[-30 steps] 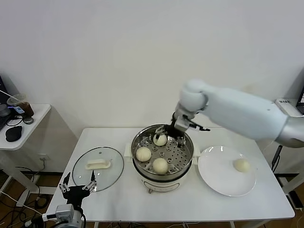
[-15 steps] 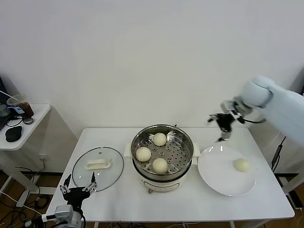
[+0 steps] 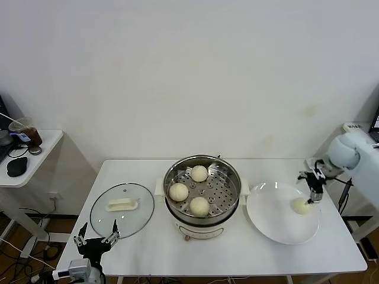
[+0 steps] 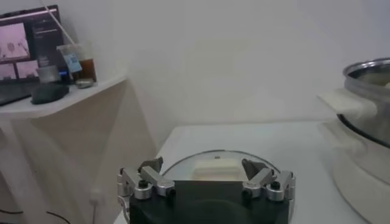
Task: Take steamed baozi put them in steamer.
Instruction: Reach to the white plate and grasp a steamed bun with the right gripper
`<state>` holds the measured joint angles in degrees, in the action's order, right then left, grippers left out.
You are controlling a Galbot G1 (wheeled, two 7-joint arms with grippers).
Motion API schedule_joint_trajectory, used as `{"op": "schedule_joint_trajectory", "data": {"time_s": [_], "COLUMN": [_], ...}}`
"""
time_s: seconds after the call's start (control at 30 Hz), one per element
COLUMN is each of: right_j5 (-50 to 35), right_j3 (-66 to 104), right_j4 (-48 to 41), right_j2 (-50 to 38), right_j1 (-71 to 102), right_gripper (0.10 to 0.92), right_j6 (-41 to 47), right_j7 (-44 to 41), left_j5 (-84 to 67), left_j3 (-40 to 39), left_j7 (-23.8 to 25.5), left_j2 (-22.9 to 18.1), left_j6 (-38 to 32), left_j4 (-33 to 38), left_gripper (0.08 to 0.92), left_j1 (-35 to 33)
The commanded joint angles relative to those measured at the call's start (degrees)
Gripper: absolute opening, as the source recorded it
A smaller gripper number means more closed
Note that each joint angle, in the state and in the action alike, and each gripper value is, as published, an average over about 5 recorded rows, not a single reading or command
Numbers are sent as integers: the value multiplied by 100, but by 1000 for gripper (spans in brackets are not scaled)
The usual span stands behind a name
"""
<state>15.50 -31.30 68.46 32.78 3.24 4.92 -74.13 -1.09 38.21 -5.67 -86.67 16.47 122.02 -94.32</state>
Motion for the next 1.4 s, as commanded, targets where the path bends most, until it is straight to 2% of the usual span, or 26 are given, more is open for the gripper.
{"op": "schedule_joint_trajectory", "data": {"time_s": [0.03,0.37,1.4], "right_j5": [1181,1307,1689], "right_j3": [1038,1180,1103], "right_j4": [-927,-1199,-1603], "right_j2": [403,778,1138], "right_j1": [1125,1105,1026], "right_gripper": [823,823,823], "right_j6": [-529,-652,-824], "right_j7": [258,577,440], "left_j5": [62,70,97], "left_j3": [13,-7,-25], "left_j7": [-6,-3,7], "left_j2": [13,22,8], "left_j6": [-9,-8,0], "left_j4": [-49,-97,-149], "left_gripper": [823,823,823], "left_j1": [-1,-14,7]}}
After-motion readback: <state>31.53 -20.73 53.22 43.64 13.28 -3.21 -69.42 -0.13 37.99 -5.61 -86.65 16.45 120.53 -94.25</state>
